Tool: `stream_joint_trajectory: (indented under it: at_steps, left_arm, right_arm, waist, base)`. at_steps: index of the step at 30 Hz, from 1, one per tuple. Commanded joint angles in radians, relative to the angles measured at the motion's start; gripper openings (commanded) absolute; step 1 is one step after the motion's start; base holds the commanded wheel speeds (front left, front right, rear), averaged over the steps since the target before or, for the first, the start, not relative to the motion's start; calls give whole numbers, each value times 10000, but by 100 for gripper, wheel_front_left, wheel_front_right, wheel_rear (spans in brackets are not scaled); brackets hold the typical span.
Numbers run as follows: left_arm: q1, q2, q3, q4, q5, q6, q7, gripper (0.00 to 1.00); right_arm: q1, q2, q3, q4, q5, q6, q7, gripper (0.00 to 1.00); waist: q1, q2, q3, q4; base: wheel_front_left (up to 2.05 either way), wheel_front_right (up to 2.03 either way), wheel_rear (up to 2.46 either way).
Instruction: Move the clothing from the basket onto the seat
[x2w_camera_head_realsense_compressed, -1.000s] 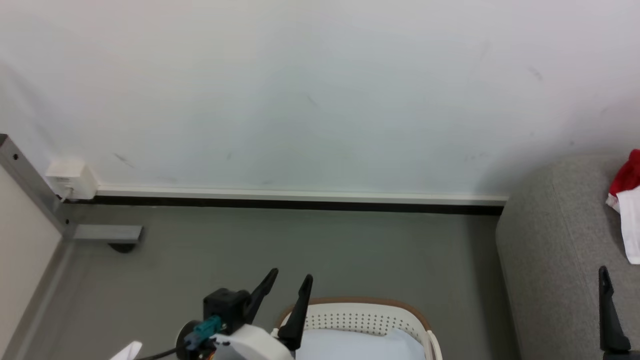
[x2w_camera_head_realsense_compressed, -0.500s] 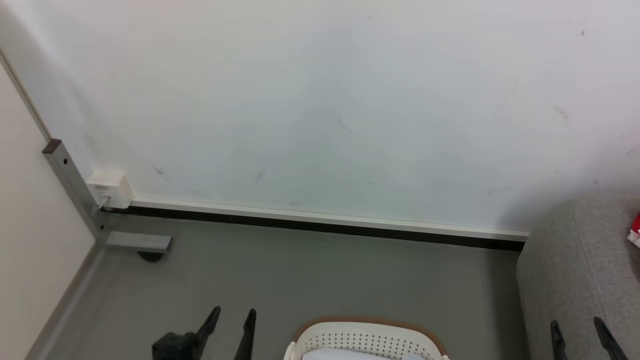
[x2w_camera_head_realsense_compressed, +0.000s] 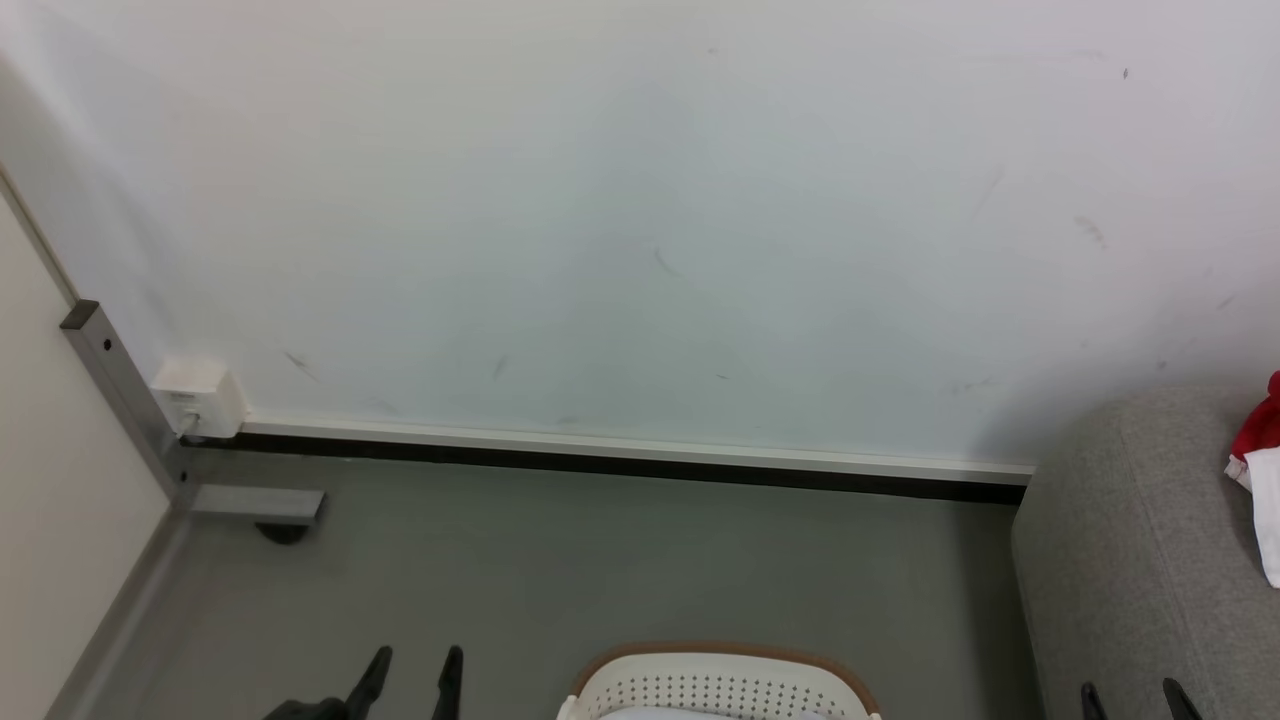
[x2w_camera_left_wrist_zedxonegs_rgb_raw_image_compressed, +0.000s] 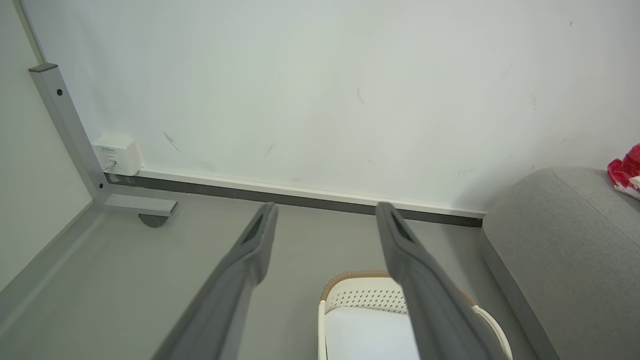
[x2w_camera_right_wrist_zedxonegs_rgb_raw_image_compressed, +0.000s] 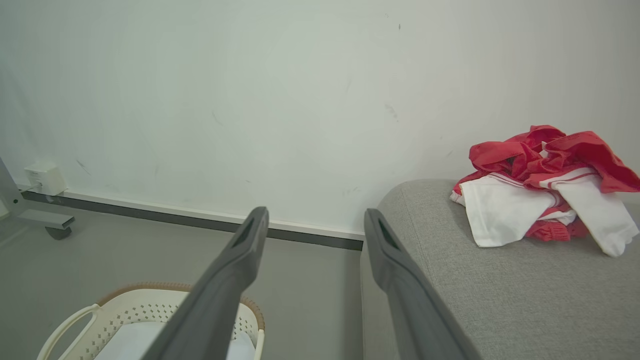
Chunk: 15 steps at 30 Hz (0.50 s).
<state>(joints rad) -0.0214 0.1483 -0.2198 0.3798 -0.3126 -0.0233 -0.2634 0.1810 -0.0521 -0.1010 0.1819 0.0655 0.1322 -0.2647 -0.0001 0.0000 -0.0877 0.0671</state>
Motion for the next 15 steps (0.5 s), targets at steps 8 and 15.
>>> stream_joint_trajectory:
  at_steps: [8,15]
  left_arm:
    - [64,-279,489,104,536,-336,22,0]
    - [96,-403,682,305,-260,-379,311,0]
  right_arm:
    - [-91,27,110,279,97,2,11,0]
    - [-232,91,14,627,989,1,323,0]
  waist:
    - [1,0,1,5]
    - [1,0,32,-21]
  base:
    - [0,0,0]
    - [0,0,0]
